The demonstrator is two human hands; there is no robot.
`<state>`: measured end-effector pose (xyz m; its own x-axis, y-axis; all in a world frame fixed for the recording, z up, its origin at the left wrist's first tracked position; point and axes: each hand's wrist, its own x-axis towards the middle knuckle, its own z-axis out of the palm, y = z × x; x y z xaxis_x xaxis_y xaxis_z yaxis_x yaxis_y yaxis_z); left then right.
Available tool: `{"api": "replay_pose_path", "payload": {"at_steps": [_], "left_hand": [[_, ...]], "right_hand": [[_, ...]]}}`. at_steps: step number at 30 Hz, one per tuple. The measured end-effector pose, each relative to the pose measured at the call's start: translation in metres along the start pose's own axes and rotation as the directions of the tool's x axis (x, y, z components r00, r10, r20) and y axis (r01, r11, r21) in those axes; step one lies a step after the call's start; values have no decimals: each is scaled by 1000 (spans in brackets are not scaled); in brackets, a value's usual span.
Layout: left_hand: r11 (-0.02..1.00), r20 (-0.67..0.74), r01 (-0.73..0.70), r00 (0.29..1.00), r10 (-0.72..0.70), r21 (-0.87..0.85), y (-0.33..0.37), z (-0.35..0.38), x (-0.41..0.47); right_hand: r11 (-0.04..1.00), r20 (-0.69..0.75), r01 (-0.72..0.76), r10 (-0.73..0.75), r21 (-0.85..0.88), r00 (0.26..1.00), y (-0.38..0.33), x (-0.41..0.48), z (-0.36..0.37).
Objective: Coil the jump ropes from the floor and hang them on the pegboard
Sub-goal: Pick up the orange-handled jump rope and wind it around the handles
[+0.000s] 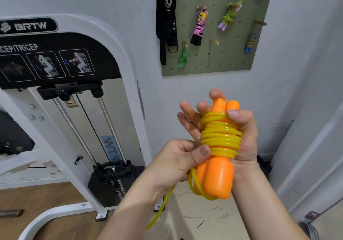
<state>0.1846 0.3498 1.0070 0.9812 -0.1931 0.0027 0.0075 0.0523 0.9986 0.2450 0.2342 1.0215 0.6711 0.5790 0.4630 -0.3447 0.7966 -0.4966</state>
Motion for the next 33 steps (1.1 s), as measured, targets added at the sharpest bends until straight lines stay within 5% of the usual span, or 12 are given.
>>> {"api": "replay_pose_path", "payload": {"at_steps": [4, 7, 10, 12, 14, 17, 19, 21, 23, 27, 33], "left_hand": [[996, -20, -28, 999, 26, -88, -9, 1, -2], [967, -98, -130, 989, 111, -220, -15, 9, -5], [969, -301, -230, 921, 247, 90, -10, 6, -9], [830, -422, -171, 796, 434, 532, -6, -1, -7], [566, -391, -9, 713, 581, 824, -3, -2, -5], [297, -255, 75, 732, 632, 952, -3, 13, -2], [227, -205, 82, 774, 599, 970, -4, 20, -3], [284, -187, 47, 851, 490, 958, 2, 19, -3], [519, -123, -75, 934, 336, 851, 10, 12, -7], [885, -93, -132, 977, 192, 446, 27, 4, -12], [945, -229, -171, 944, 239, 280, 18, -8, 2]], "right_hand": [[947, -49, -10, -6, -320, 999, -3, 5, -3], [839, -313, -115, -69, -531, 947, -6, 10, 2], [688, -444, -216, -170, -692, 880, -13, 4, 1], [644, -452, -277, -122, -713, 884, -16, -6, 4], [565, -437, -292, -139, -772, 889, -8, -12, 14], [431, -444, -252, -434, -866, 784, 15, -8, 9], [470, -468, -211, -541, -857, 699, 20, -4, 5], [577, -506, -160, -508, -801, 697, 14, -4, -1], [677, -506, -118, -410, -726, 758, 1, -3, -3], [843, -359, -123, -88, -524, 929, -24, -1, -4], [969, -16, -105, 104, -224, 994, -29, 2, 0]]}}
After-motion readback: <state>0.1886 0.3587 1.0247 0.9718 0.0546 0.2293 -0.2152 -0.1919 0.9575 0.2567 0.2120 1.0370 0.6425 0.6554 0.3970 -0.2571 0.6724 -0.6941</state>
